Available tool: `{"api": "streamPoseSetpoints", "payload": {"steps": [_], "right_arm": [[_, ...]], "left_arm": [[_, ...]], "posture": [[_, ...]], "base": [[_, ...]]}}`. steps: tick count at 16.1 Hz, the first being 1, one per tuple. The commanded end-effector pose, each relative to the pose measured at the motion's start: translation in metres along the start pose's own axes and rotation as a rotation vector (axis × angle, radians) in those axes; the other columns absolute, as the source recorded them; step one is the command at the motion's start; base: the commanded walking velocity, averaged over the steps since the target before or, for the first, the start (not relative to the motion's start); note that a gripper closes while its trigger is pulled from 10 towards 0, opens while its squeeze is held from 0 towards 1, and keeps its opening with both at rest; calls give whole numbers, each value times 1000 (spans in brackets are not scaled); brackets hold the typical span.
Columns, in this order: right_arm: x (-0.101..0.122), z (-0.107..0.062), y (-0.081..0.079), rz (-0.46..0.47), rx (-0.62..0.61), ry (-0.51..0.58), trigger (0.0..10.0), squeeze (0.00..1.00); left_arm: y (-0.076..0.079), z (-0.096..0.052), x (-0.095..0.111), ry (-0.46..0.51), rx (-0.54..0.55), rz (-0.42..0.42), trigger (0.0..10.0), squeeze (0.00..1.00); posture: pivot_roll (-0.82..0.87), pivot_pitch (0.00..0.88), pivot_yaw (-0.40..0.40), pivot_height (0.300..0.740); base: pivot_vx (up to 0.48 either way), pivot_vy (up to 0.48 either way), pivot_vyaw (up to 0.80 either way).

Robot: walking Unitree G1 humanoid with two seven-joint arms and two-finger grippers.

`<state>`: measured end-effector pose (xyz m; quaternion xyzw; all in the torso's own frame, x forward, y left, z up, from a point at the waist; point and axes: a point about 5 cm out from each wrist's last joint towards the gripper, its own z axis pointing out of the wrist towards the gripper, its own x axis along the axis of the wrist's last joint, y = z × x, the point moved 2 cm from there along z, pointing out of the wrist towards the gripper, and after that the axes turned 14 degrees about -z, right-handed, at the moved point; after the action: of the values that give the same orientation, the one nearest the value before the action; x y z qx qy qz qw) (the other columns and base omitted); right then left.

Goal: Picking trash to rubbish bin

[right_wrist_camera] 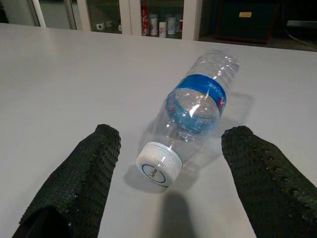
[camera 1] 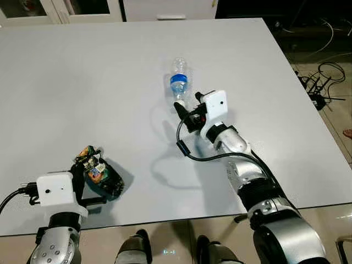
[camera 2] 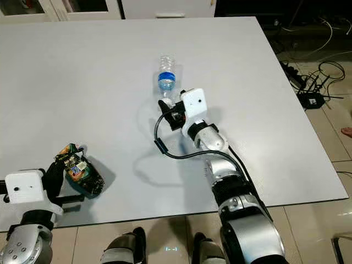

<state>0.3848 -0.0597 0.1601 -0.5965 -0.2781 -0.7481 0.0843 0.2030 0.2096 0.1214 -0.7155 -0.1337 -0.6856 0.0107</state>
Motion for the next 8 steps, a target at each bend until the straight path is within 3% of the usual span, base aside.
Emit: {"api": "streamPoseSetpoints", "payload": {"steps": [1, 8], "right_arm": [[2, 1, 1, 12, -8, 12, 10000, 0], [15, 18, -28, 44, 34, 22, 10000, 0]], "left_arm": [[-2, -3, -2, -16, 13, -2, 0, 0], [-2, -4, -2, -22, 30, -12, 0, 0]], "posture": [[135, 245, 17, 740], [144, 251, 3, 740]], "base": [[0, 0, 0], [0, 0, 0]]}}
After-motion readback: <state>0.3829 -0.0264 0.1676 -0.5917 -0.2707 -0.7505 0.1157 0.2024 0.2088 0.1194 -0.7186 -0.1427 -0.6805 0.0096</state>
